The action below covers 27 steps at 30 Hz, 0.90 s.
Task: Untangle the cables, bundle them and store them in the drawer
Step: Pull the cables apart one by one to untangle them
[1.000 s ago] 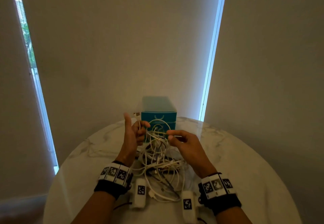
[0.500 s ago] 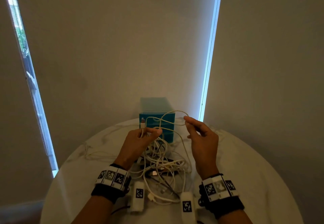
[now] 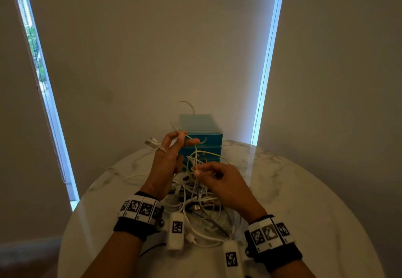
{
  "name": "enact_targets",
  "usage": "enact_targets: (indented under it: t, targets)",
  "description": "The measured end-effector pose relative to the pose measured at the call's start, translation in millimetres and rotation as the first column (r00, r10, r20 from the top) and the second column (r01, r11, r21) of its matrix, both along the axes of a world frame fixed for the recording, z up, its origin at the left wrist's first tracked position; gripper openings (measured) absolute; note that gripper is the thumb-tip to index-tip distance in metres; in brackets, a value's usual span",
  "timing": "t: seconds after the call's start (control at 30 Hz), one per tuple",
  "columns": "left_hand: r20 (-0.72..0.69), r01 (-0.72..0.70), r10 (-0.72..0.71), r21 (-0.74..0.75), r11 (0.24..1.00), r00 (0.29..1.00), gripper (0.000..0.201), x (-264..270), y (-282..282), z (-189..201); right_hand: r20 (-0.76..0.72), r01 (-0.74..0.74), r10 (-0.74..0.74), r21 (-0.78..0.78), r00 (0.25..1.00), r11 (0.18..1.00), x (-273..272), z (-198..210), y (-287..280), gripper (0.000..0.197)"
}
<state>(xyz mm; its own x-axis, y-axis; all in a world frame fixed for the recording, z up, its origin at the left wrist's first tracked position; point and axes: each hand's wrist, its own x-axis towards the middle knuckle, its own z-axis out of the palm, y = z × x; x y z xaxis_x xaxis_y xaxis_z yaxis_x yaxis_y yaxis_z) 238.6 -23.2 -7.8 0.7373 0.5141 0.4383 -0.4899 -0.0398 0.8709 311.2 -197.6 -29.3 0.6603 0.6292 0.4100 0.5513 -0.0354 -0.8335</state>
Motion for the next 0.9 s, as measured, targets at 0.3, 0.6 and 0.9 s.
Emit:
enact_targets:
  t: [0.3, 0.6, 0.9]
  targets:
    - [-0.160, 0.070, -0.048, 0.137, 0.988, 0.986, 0.033, 0, -12, -2, -0.224, 0.324, -0.254, 0.370, 0.941, 0.871, 16, 15, -19, 0.010]
    - [-0.239, 0.218, -0.122, 0.435, 0.873, 0.963, 0.025, -2, -32, -2, -0.471, 0.186, 0.179, 0.629, 0.864, 0.755, 19, 30, -26, 0.022]
    - [-0.074, -0.130, 0.162, 0.325, 0.937, 0.984, 0.014, -2, -23, 0, -0.422, 0.098, 0.034, 0.288, 0.906, 0.953, 17, 18, -19, 0.027]
